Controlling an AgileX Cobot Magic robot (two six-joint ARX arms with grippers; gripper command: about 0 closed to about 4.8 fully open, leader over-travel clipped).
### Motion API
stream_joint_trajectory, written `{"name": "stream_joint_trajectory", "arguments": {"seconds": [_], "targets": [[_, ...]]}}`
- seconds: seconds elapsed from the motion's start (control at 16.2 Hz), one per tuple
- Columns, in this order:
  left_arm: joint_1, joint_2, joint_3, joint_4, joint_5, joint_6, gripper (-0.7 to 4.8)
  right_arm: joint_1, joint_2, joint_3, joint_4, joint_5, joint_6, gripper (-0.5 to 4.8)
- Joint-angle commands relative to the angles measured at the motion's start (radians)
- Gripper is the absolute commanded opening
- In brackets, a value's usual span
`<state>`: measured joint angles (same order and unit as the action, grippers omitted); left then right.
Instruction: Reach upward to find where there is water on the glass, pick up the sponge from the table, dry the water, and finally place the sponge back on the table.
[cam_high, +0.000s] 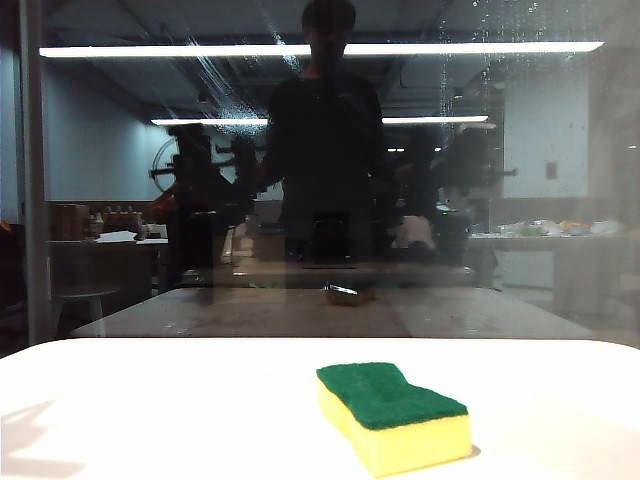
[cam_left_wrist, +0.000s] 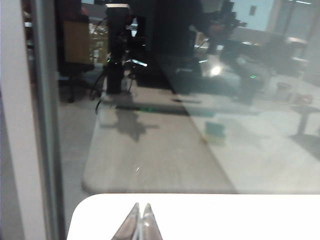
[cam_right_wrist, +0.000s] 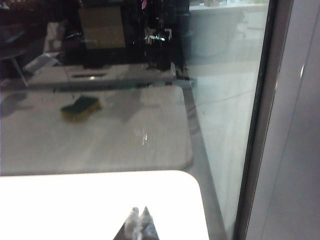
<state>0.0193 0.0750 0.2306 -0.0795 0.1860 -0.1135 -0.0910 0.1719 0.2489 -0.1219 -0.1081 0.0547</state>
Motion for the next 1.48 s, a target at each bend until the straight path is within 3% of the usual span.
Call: {"name": "stream_joint_trajectory", "arguments": {"seconds": [0.06,0.37,1.48], "targets": [[0.000,-0.007,-0.055,0.105,-0.011,0.001,-0.06,0.001,-0.054,-0.041,-0.019,-0.002,0.002,-0.05],[0.000,-0.012,-0.103,0.129,-0.098,0.001,-0.06,0.001,-0.155,-0.098,-0.068,0.005,0.001,-0.06],[-0.001,-0.014,-0.222,0.146,-0.095,0.001,-0.06,0.000,-0.170,-0.212,-0.061,0.002,0.000,-0.04]]}}
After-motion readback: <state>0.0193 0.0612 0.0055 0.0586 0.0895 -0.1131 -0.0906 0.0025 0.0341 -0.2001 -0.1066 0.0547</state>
